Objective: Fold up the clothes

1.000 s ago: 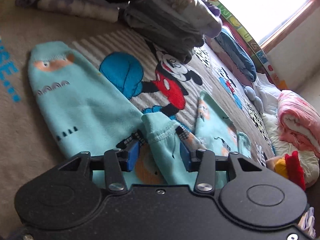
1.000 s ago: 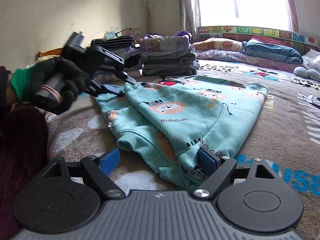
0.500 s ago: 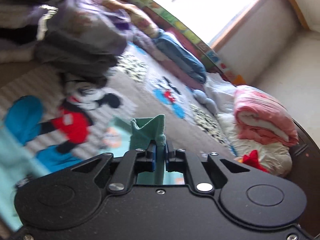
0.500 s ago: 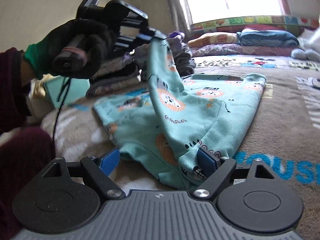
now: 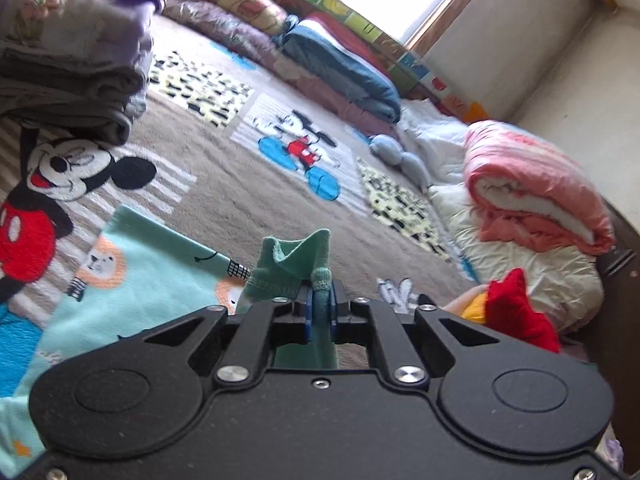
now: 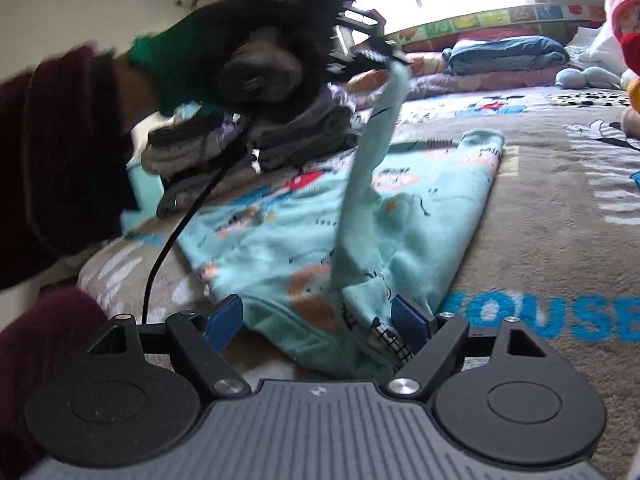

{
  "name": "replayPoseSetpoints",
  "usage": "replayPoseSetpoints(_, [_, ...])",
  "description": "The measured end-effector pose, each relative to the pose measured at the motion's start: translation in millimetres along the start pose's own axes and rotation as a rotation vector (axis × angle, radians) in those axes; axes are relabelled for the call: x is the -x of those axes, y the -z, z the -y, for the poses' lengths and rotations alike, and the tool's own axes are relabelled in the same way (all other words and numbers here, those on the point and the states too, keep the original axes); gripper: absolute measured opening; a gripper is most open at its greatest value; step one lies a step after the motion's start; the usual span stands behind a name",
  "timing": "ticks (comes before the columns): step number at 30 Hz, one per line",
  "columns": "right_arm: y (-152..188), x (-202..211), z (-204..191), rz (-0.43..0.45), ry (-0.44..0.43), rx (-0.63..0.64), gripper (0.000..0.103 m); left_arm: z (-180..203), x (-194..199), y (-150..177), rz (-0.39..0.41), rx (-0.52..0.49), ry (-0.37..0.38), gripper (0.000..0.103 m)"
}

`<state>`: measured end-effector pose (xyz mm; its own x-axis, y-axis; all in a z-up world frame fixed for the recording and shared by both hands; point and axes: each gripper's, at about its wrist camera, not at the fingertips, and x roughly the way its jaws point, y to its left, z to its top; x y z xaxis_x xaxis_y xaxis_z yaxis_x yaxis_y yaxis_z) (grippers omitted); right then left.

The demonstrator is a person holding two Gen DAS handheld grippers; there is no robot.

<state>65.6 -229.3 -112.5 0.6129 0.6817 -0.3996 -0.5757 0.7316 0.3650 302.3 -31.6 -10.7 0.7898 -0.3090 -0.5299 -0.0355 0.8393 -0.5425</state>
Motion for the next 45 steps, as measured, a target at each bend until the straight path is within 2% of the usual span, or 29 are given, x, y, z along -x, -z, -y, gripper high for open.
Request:
replayPoseSetpoints(4, [-0.2,1.0,9.8,0.008,-0.031,-0.079,0.082,9.4,-29.6,4.8,-0.028,-0.029,-0.035,0.004])
replayPoseSetpoints(12, [-0.5,0.7,18.5,0.016,-0.063,-0.146,0.082,25.2,-75.6,22.3,-0.076,-0.104,-0.14,0.004])
replayPoseSetpoints(15, [-0.7,0.5,20.8,0.019,-0.07,-0.161,0.082,33.3,-88.9,29.5,-0.086,-0.166,-0.2,0.004])
replayPoseSetpoints(22, [-0.6,1.2,27.1,0.03,-0.09,-0.209,0.082,46.8,-113.4,44.1,-0.106,-0.306,-0.287,0.006])
replayPoseSetpoints(23, [-0.8,1.5,27.7,0.032,-0.091,-0.215,0.082,47.6,-113.0,44.4,-0.112,-0.328,-0.279,0.019])
replayPoseSetpoints(24, [-0.9,1.7,28.3,0.035,-0.091,-0.222,0.082,48.1,-111.6,44.2,-0.118,-0.351,-0.265,0.026])
replayPoseSetpoints(25, [-1.3,2.5,28.6,0.037,-0.089,-0.226,0.081,47.6,-103.4,42.4,-0.094,-0.355,-0.243,0.032])
replayPoseSetpoints(27, [-2.1,4.0,27.6,0.043,-0.08,-0.226,0.081,39.4,-81.3,35.7,-0.05,-0.344,-0.186,0.038])
replayPoseSetpoints(30, [-2.8,8.1,22.9,0.06,-0.048,-0.207,0.078,22.8,-49.0,32.0,-0.006,-0.378,-0.171,0.038])
replayPoseSetpoints(33, [-1.8,21.0,9.2,0.086,0.056,-0.176,0.07,5.9,-17.8,37.5,0.009,-0.439,-0.152,0.038])
replayPoseSetpoints(35, [-2.3,26.4,-11.2,0.121,0.127,-0.018,0.066,-3.6,0.4,46.4,0.012,-0.477,-0.111,0.038])
replayPoseSetpoints(37, [-2.9,31.6,-32.1,0.156,0.198,0.147,0.065,-8.4,10.9,57.0,0.005,-0.524,-0.082,0.036])
replayPoseSetpoints(39, [-4.5,25.3,-48.7,0.209,0.203,0.302,0.065,-9.9,15.3,66.9,-0.009,-0.568,-0.06,0.036])
replayPoseSetpoints(41, [-5.3,9.0,-58.7,0.209,0.193,0.429,0.065,-10.7,15.6,74.9,-0.031,-0.595,-0.034,0.036])
replayPoseSetpoints(44, [-5.6,-23.2,-40.5,0.076,0.214,0.358,0.066,-12.8,6.9,85.7,-0.085,-0.643,-0.007,0.037])
replayPoseSetpoints(45, [-6.2,-25.3,-30.9,0.058,0.208,0.302,0.066,-14.9,0.4,89.1,-0.115,-0.659,-0.023,0.037])
